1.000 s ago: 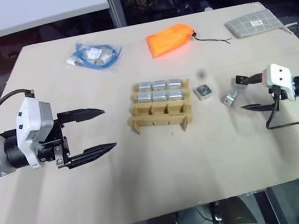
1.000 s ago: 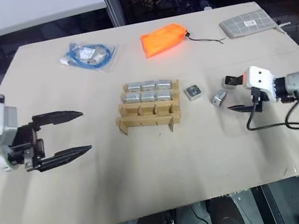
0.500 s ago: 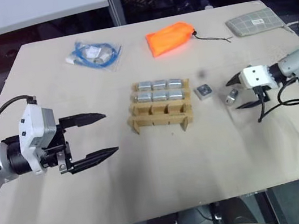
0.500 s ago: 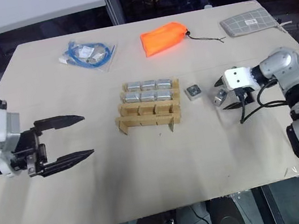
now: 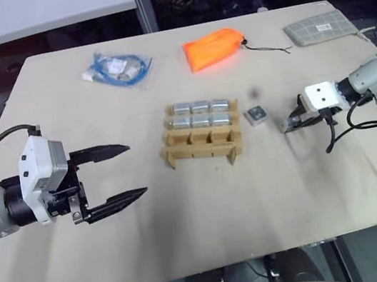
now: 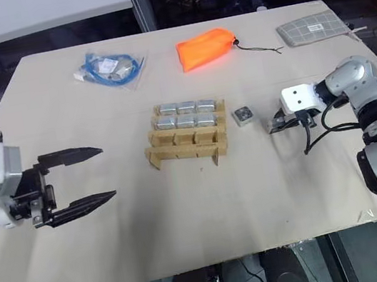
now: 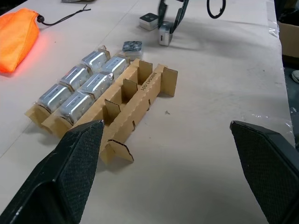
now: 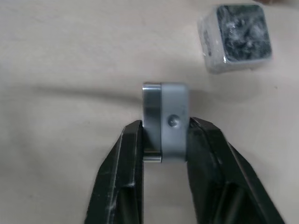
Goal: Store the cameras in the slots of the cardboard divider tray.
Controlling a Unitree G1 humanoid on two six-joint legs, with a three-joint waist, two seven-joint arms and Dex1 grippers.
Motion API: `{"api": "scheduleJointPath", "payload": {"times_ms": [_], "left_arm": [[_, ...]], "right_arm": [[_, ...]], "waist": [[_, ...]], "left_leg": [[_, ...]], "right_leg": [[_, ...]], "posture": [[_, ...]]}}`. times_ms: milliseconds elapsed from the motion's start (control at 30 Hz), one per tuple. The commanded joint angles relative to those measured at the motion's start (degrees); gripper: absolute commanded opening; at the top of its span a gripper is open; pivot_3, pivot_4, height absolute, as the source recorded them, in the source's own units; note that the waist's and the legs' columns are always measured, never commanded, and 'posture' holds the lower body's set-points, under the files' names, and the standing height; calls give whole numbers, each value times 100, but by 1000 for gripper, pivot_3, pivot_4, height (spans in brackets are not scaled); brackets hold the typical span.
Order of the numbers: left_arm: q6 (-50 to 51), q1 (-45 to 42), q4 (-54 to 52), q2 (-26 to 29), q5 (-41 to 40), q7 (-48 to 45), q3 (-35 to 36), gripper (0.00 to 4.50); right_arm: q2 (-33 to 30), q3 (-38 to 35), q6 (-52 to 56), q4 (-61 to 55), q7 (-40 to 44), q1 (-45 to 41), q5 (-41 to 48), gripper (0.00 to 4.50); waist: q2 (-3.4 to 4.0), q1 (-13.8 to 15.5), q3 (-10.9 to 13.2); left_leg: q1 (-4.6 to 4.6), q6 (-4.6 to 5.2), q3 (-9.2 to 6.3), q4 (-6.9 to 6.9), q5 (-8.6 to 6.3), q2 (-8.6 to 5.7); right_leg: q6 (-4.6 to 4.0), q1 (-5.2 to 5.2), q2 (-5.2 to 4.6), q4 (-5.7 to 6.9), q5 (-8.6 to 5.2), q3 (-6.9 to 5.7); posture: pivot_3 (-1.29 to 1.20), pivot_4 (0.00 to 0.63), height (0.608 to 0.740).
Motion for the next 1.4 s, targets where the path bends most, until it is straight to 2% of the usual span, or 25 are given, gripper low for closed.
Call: {"api": "scheduleJointPath", "payload": {"times_ms": [33, 233, 367, 467, 600, 733, 867, 1033, 1400], "left_arm": [[-55, -142, 18, 64, -45, -26, 48, 4500], [-21, -297, 84, 112, -25, -62, -54, 4500], [-30, -351, 185, 179, 17, -110, -65, 4500], [-46, -423, 279, 225, 64, -127, -104, 4500], [-104, -565, 454, 229, 186, -98, -169, 4500], [-139, -619, 661, 176, 293, -47, -148, 4500], [-203, -550, 776, 149, 429, -62, -85, 4500], [-199, -424, 740, 135, 476, -69, 39, 4500], [-195, 26, 599, 54, 512, -42, 446, 4500]], "right_arm": [[-77, -83, -20, -71, 173, -103, 30, 695], [-7, -271, 435, -342, 341, -71, 373, 695], [230, -591, 1475, -993, 388, -54, 939, 695], [440, -749, 2620, -1898, 273, 54, 1342, 695], [756, -754, 4053, -3215, -306, 205, 1570, 695], [1373, -742, 5167, -3954, -1294, 154, 1623, 695], [2219, -663, 5402, -4176, -2085, 128, 1666, 695], [2844, -287, 5565, -4183, -2343, 17, 1522, 695], [2966, 729, 5888, -4301, -1841, -394, 1016, 695]], "waist": [[0, -1, 0], [0, 1, 2], [1, -18, 2], [2, -16, 3], [2, -2, 3], [2, 14, 3], [1, 7, 3], [0, 28, 3], [-2, -1, 3]], "left_leg": [[0, 0, 0, 1, 0, 0], [-1, -2, -2, 0, 1, 0], [-2, -3, -2, 0, 2, 1], [-2, -5, -5, 0, 3, 2], [-5, -5, -6, 0, 3, 4], [-8, -5, -6, 0, 2, 1], [-12, -5, -3, -1, 2, 1], [-18, -5, -4, -3, 2, -1], [-18, -6, -5, -6, 2, 1]], "right_leg": [[0, 0, 0, 2, 0, 0], [0, -2, 0, 7, 0, -1], [0, -5, 1, 11, 0, 0], [0, -6, 1, 15, 0, -2], [0, -8, 0, 16, 0, -3], [0, -12, 0, 18, 0, -5], [0, -19, 0, 20, 0, -4], [0, -23, -1, 18, 0, -5], [-1, -28, 0, 19, 0, -6]], "posture": [[0, 150, 740], [0, 150, 740], [0, 150, 740], [0, 150, 740], [0, 150, 740], [0, 150, 740], [0, 150, 740], [0, 150, 740], [0, 150, 740]]}}
